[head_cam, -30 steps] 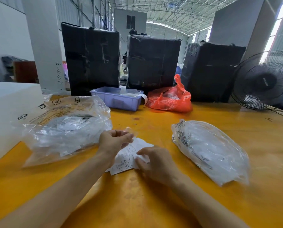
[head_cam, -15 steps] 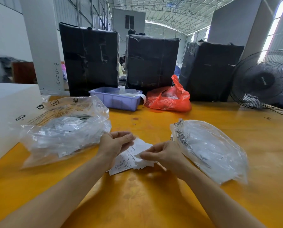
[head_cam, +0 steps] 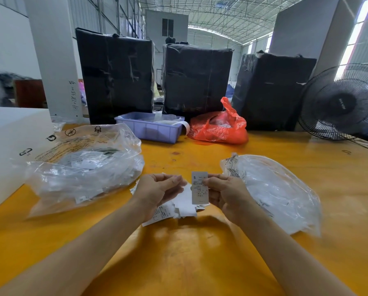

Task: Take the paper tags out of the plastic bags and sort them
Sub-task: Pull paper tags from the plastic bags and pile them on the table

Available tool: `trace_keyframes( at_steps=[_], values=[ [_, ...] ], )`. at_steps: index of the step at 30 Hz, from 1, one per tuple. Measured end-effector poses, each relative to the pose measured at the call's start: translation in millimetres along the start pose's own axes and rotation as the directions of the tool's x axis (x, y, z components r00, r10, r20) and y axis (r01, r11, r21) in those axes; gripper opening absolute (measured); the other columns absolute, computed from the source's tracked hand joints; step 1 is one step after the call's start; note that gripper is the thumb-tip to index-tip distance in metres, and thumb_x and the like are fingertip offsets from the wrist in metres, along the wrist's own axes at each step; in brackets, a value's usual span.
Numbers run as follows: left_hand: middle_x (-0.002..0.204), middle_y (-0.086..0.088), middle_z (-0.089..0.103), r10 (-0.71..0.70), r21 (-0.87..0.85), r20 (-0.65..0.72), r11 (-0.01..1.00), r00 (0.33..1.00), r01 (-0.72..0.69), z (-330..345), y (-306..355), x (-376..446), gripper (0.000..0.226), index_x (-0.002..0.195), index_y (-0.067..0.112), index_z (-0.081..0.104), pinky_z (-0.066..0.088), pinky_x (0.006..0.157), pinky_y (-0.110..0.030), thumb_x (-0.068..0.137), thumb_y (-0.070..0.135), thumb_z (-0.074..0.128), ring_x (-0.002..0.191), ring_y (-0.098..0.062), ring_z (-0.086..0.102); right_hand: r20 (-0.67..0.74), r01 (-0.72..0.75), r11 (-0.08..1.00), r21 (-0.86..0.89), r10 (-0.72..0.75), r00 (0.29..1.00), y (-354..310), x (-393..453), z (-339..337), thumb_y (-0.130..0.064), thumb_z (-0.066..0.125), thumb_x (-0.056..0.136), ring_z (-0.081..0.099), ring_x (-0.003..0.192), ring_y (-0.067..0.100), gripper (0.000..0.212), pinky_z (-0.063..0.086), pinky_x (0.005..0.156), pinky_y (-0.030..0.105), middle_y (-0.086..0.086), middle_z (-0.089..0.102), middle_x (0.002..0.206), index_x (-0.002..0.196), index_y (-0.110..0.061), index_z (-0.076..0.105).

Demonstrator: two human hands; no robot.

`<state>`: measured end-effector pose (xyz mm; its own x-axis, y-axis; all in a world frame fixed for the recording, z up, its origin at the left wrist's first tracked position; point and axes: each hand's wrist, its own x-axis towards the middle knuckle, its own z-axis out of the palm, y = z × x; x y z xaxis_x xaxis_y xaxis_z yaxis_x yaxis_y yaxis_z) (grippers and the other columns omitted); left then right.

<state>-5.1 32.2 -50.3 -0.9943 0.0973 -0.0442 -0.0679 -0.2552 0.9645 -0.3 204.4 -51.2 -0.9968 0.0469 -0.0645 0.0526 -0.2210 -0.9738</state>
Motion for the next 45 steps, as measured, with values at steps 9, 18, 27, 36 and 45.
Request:
trace_keyframes(
  at_steps=[9, 18, 27, 36, 45],
  values=[
    [0.074, -0.006, 0.074, 0.003, 0.071, 0.12, 0.997, 0.993, -0.012, 4, -2, -5, 0.009, 0.081, 0.001, 0.072, 0.052, 0.056, -0.016, 0.084, 0.007, 0.064, 0.062, -0.01, 0.069, 0.073, 0.528, 0.726, -0.439, -0.557, 0.827, -10, -8, 1, -0.006, 0.065, 0.086, 0.062, 0.072, 0.0, 0.017, 0.048, 0.059, 0.011, -0.006, 0.066, 0.084, 0.09, -0.022, 0.069],
    [0.073, -0.009, 0.073, -0.021, 0.062, 0.154, 0.998, 0.988, 0.012, 7, 0, -8, 0.009, 0.084, -0.001, 0.071, 0.055, 0.058, -0.018, 0.082, 0.006, 0.065, 0.06, -0.013, 0.068, 0.165, 0.578, 0.531, -0.619, -0.632, 0.757, -7, -8, 1, -0.005, 0.065, 0.085, 0.06, 0.08, -0.003, 0.017, 0.046, 0.072, 0.006, -0.009, 0.066, 0.085, 0.1, -0.009, 0.073],
    [0.071, -0.01, 0.073, -0.042, 0.04, 0.153, 0.999, 0.987, 0.036, 7, 0, -8, 0.009, 0.081, 0.0, 0.071, 0.056, 0.056, -0.019, 0.083, 0.005, 0.063, 0.058, -0.014, 0.069, 0.208, 0.605, 0.464, -0.647, -0.656, 0.725, -7, -10, 1, -0.003, 0.065, 0.085, 0.06, 0.081, 0.002, 0.018, 0.044, 0.069, 0.003, -0.005, 0.066, 0.088, 0.1, -0.008, 0.073],
    [0.07, -0.01, 0.072, -0.059, 0.101, 0.173, 0.994, 0.983, 0.041, 6, -1, -8, 0.009, 0.083, 0.001, 0.072, 0.054, 0.053, -0.018, 0.081, 0.008, 0.066, 0.059, -0.013, 0.068, 0.271, 0.563, 0.461, -0.686, -0.557, 0.785, -3, -11, 3, -0.009, 0.067, 0.085, 0.066, 0.082, 0.01, 0.018, 0.054, 0.07, 0.022, -0.008, 0.069, 0.087, 0.099, -0.017, 0.074],
    [0.073, -0.013, 0.071, -0.006, 0.206, 0.167, 0.978, 0.986, -0.029, 5, -5, -7, 0.01, 0.082, 0.002, 0.074, 0.053, 0.054, -0.018, 0.079, 0.01, 0.069, 0.059, -0.012, 0.064, 0.299, 0.46, 0.616, -0.64, -0.351, 0.887, -4, -9, 1, -0.011, 0.074, 0.079, 0.067, 0.085, 0.019, 0.041, 0.056, 0.079, 0.04, 0.001, 0.068, 0.09, 0.117, -0.019, 0.064]
  ],
)
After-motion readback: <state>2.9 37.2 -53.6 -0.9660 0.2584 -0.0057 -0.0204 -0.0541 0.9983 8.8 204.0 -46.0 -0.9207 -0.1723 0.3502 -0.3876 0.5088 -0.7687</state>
